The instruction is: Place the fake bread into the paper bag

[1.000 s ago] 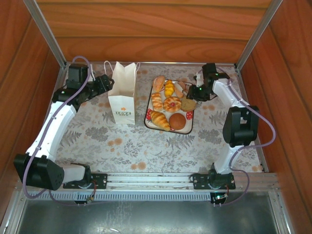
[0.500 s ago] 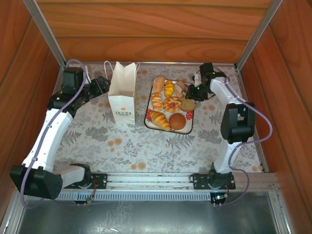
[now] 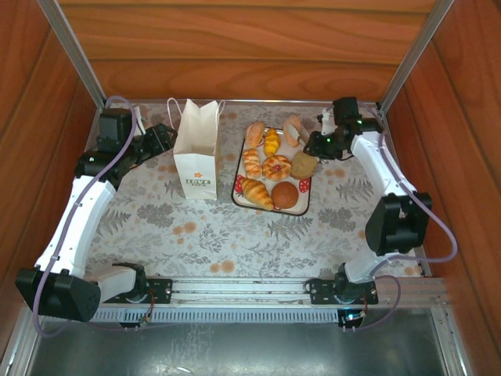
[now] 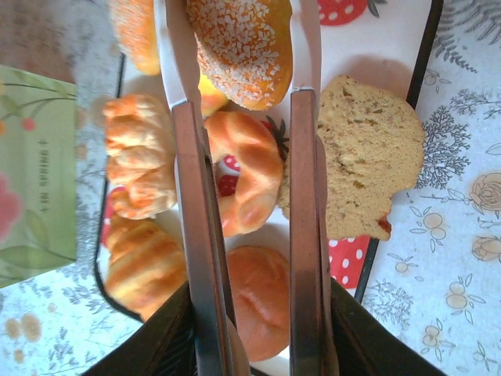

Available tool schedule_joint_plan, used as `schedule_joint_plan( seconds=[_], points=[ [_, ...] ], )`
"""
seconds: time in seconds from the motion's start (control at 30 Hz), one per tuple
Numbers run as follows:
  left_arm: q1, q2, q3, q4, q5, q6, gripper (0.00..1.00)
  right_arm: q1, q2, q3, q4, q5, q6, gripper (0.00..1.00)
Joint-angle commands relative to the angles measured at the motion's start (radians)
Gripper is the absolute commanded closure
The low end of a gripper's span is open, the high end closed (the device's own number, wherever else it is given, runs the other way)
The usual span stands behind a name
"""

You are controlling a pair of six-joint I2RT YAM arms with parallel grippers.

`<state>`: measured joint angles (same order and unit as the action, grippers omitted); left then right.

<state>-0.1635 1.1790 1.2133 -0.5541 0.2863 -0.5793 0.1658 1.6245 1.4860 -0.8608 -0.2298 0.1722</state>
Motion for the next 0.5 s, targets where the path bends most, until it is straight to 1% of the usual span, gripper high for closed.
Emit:
schedule_joint_plan(
  seconds=[0.0,0.27,0.37,0.47],
  points=[
    [0.005,0.036,0.029,-0.010,0.066,-0.014,0.31,0.014,-0.114,-0.018,0.002,-0.052,0.028,0.64],
    [0.004,0.103,0.057,-0.009,0.089,-0.022,0.39,0.036,-0.302,0.001,-0.037,-0.099,0.059,0.65],
    [0.003,0.129,0.063,-0.003,0.095,-0.027,0.47,0.065,-0.345,0.028,-0.043,-0.116,0.062,0.65],
    [0.003,0.157,0.074,0.003,0.099,-0.037,0.55,0.113,-0.379,0.070,-0.039,-0.087,0.068,0.65]
  ],
)
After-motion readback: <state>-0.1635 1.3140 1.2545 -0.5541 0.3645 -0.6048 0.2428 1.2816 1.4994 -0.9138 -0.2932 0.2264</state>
